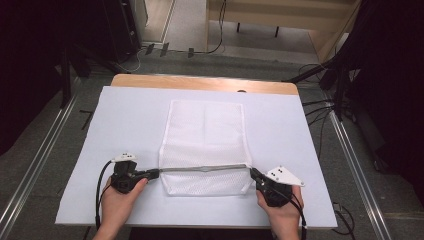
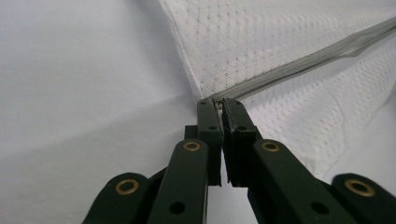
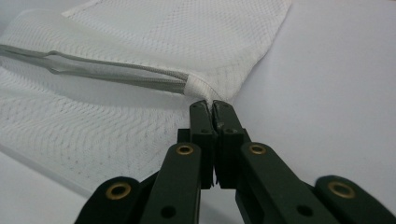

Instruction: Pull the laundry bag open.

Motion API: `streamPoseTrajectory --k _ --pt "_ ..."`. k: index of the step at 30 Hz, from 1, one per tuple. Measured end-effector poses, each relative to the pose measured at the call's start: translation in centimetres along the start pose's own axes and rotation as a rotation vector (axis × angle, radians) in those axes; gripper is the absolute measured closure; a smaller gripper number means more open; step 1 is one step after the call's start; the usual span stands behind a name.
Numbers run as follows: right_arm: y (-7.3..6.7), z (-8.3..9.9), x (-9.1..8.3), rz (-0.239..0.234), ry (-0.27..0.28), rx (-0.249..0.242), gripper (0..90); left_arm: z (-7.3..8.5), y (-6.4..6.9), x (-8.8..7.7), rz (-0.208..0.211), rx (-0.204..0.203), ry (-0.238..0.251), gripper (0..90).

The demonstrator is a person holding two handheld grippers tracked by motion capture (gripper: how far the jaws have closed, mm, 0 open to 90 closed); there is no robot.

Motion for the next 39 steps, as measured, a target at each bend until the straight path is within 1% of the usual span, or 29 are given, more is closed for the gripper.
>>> streamPoseTrajectory --k 5,6,10,11,12,13,14,15,16,18,21,22,23,24,25,29,30,31,32,34,35,36,37,38,39 --pt "-0.1 0.1 0.0 -0.011 0.001 -0.001 89.8 0.1 0.3 -0.4 0.01 0.0 0.002 87.3" --pt "-0.1 0.1 0.0 -0.009 0.001 0.002 89.8 0.2 0.4 -0.4 0.019 0.007 -0.003 87.3" --pt "0.0 0.1 0.2 -0.015 -0.003 0.003 89.6 0.3 0.3 -0.4 0.024 0.01 0.0 87.2" --pt "-0.1 0.2 0.4 -0.038 -0.021 0.013 86.5 0.2 0.3 -0.4 0.022 0.012 0.014 83.1" --pt "-0.1 0.4 0.5 -0.048 -0.032 0.023 81.0 0.1 0.1 -0.5 0.011 0.017 0.034 75.4" --pt "-0.1 0.4 0.5 -0.048 -0.032 0.023 81.0 0.1 0.1 -0.5 0.011 0.017 0.034 69.1" --pt "0.0 0.4 0.7 -0.063 -0.035 0.039 68.4 0.0 0.2 -0.5 0.008 0.011 0.047 66.2" --pt "0.0 0.4 0.7 -0.063 -0.035 0.039 68.4 -0.1 0.2 -0.6 0.011 0.019 0.054 66.2" --pt "0.1 0.5 0.7 -0.066 -0.036 0.052 65.7 -0.2 0.2 -0.8 0.009 0.019 0.067 64.7" --pt "0.4 0.3 0.7 -0.059 -0.027 0.056 59.8 -0.2 0.4 -1.0 0.012 0.018 0.078 61.0" --pt "0.5 0.3 0.6 -0.058 -0.024 0.064 57.9 -0.1 0.5 -1.2 0.015 0.021 0.08 60.8" --pt "0.8 0.3 0.4 -0.046 -0.024 0.068 55.7 0.0 0.6 -1.3 0.015 0.021 0.08 60.7" --pt "0.8 0.3 0.4 -0.046 -0.024 0.068 55.7 0.1 0.7 -1.3 0.013 0.02 0.082 60.7" --pt "1.0 0.4 0.3 -0.034 -0.029 0.077 54.2 0.2 0.9 -1.4 0.015 0.018 0.083 59.6" --pt "1.1 0.5 0.2 -0.036 -0.029 0.076 54.1 0.2 1.0 -1.5 0.012 0.018 0.085 59.1" --pt "1.2 0.7 -0.3 -0.036 -0.028 0.073 53.9 0.5 1.5 -2.0 0.001 0.037 0.099 56.8" --pt "1.4 0.6 -0.7 -0.043 -0.016 0.075 53.0 0.5 1.5 -2.1 -0.002 0.04 0.106 53.3" --pt "1.4 0.6 -0.7 -0.043 -0.016 0.075 53.0 0.5 1.5 -2.2 -0.007 0.038 0.116 53.3" --pt "1.5 0.6 -0.9 -0.041 -0.011 0.07 52.3 0.5 1.4 -2.5 -0.022 0.044 0.131 50.6" --pt "1.8 0.3 -1.4 -0.046 0.007 0.07 50.5 0.5 1.0 -3.0 -0.044 0.048 0.151 41.4" --pt "2.1 0.2 -1.7 -0.047 0.016 0.064 50.0 0.6 0.9 -3.3 -0.048 0.058 0.158 36.6" --pt "2.2 0.2 -1.8 -0.049 0.018 0.062 49.8 0.5 0.8 -3.6 -0.057 0.072 0.17 34.8" --pt "2.7 -0.1 -2.3 -0.065 0.033 0.054 47.4 0.4 0.7 -3.9 -0.07 0.078 0.188 27.3" --pt "3.0 -0.2 -2.5 -0.068 0.042 0.057 45.8 0.3 0.3 -4.6 -0.097 0.097 0.212 24.8" --pt "3.0 -0.2 -2.5 -0.068 0.042 0.057 45.8 0.3 0.3 -4.6 -0.097 0.097 0.212 22.4"
Point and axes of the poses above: each handheld gripper's, and its own axes: x roughly forward along the jaws, z roughly out of its underside, y roughly to its right, the point moved 10 cm from there along x, roughly forward along the jaws, and after that the axes turned 12 degrees about x, right-handed, at the moved point
